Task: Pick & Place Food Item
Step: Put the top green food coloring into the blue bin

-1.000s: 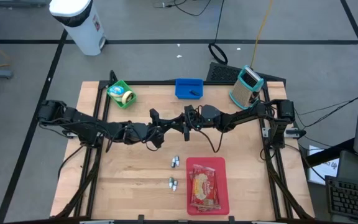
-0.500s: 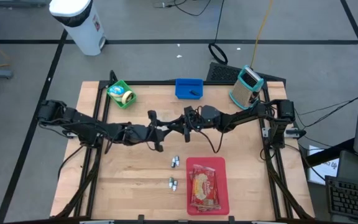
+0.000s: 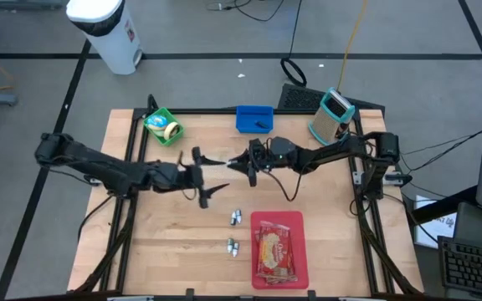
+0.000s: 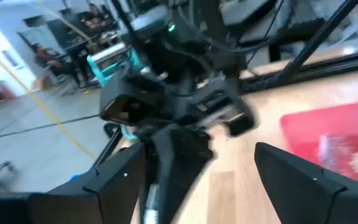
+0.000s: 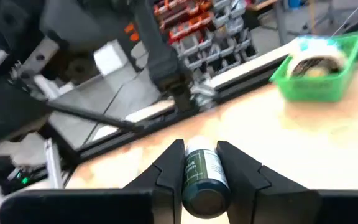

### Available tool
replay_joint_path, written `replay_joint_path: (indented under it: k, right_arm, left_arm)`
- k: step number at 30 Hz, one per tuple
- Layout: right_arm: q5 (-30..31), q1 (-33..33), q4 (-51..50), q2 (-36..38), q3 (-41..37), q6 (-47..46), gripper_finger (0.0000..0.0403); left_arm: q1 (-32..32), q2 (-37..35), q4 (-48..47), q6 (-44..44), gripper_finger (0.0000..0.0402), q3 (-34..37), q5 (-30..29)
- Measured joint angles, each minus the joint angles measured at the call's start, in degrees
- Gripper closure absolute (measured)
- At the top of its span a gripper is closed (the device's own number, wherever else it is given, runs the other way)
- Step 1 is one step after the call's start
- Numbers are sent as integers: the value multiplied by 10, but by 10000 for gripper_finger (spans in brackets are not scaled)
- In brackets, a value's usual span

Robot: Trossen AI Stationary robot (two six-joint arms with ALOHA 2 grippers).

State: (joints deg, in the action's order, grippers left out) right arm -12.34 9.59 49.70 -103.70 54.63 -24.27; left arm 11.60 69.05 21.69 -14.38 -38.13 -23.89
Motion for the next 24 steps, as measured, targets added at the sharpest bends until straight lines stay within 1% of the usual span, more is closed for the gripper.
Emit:
replay_joint_path:
  k: [3, 6, 8, 10, 13, 15, 17, 21, 24]
  right_arm:
    - [1, 24, -30, 24, 0, 10, 334]
    - [5, 53, -83, 53, 0, 42, 333]
    - [33, 74, -107, 69, 1, 73, 335]
    - [71, 99, -148, 85, 0, 103, 337]
    - [137, 139, -200, 89, 1, 128, 336]
    - [168, 165, -239, 88, 0, 131, 335]
    - [179, 188, -266, 84, 0, 129, 335]
    - [182, 208, -282, 68, -1, 103, 334]
    - [182, 208, -262, 64, 1, 103, 333]
  left_arm:
    - [-15, -53, -35, 17, 88, 22, 26]
    - [-46, -92, -29, 55, 91, 66, 52]
    - [-69, -111, -5, 82, 98, 108, 54]
    - [-92, -121, 43, 119, 105, 152, 54]
    - [-113, -120, 123, 175, 115, 210, 64]
    - [-122, -119, 166, 203, 121, 233, 77]
    - [-125, -106, 193, 222, 125, 243, 88]
    - [-126, -101, 199, 226, 127, 247, 89]
    - [-127, -82, 214, 223, 124, 246, 89]
